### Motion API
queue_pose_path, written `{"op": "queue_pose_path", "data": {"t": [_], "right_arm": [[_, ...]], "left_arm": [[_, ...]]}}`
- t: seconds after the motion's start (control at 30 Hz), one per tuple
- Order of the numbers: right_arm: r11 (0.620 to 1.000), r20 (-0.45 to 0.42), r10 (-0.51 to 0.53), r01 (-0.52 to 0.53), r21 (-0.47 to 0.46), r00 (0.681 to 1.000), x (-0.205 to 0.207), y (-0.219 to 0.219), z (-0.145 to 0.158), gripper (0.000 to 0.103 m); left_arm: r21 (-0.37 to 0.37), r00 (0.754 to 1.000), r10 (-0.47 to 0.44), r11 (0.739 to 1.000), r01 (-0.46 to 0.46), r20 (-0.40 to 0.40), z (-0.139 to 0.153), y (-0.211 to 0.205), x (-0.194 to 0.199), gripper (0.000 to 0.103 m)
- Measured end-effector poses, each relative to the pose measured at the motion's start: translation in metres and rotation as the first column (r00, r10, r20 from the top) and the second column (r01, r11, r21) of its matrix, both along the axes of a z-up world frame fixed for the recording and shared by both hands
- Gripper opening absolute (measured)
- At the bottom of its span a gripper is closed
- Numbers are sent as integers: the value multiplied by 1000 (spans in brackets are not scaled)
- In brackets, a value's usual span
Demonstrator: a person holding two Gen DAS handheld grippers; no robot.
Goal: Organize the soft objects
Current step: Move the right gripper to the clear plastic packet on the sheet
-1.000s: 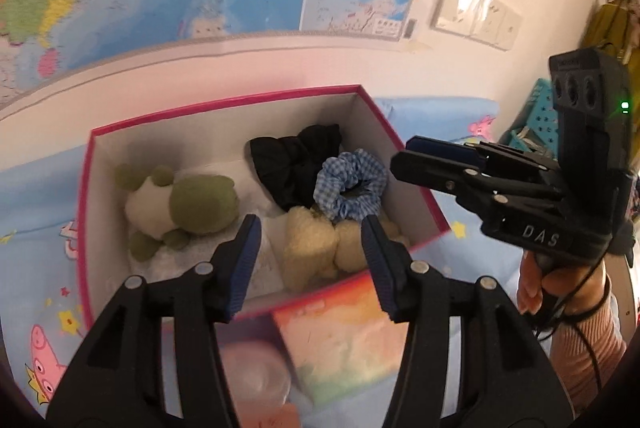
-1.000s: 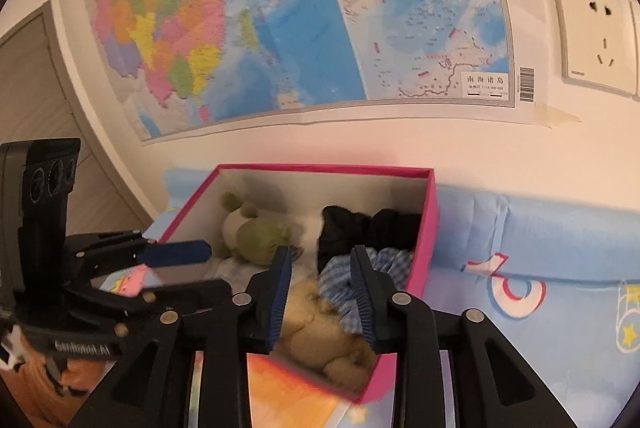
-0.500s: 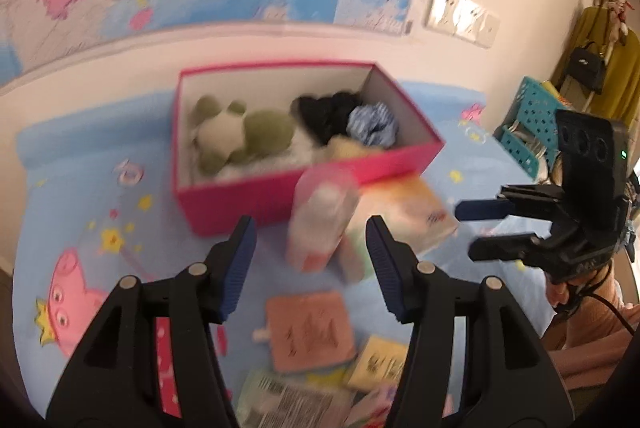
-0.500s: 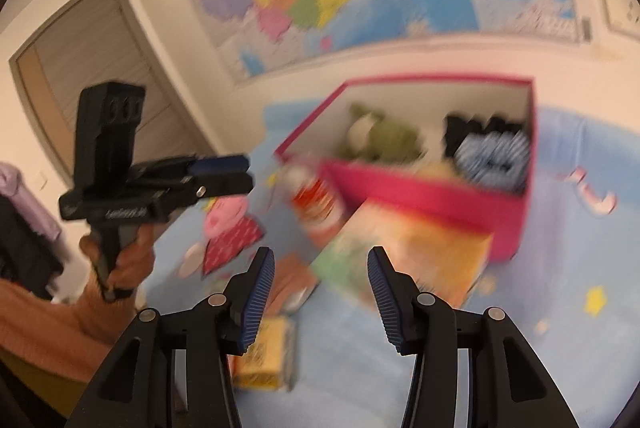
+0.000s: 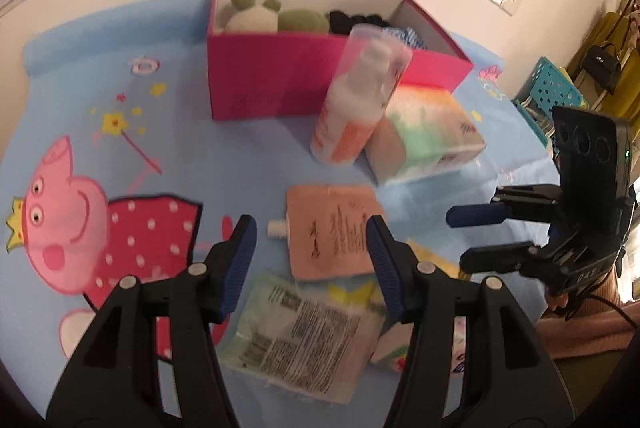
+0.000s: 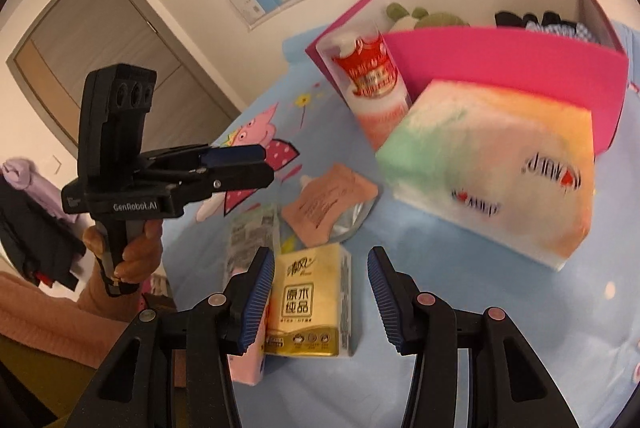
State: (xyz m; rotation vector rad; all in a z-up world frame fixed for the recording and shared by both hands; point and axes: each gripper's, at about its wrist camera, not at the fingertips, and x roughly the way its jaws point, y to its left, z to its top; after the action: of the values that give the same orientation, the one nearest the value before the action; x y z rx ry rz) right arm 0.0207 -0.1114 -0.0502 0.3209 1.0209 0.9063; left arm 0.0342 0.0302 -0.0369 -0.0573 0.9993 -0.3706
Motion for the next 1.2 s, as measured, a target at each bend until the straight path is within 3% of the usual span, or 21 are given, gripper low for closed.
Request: {"op": "queue_pose_path", "data": {"t": [0.2,0.7,0.9,1.03,1.2], "right_arm": [[1000,-26,-8,8,7,1000,5,8,-5,50],[999,15,49,-49,9,999,7,47,10,49],[967,75,237,-243,82,969,-24,84,41,49],[941,14,337,-337,25,941,-42,117,23,47],[960,-8,267,-267,-79,964,-41,107,11,43]], "left_arm": [[-12,997,40,999,-40,-61,-19,12,-2,58],[-8,993,73,997,-74,-91,-24,37,-11,58],[-4,994,71,997,-71,-86,-27,41,-18,58],[-5,994,68,998,-68,-88,-29,43,-19,58],[-14,995,53,998,-55,-89,-29,46,-23,58]]}}
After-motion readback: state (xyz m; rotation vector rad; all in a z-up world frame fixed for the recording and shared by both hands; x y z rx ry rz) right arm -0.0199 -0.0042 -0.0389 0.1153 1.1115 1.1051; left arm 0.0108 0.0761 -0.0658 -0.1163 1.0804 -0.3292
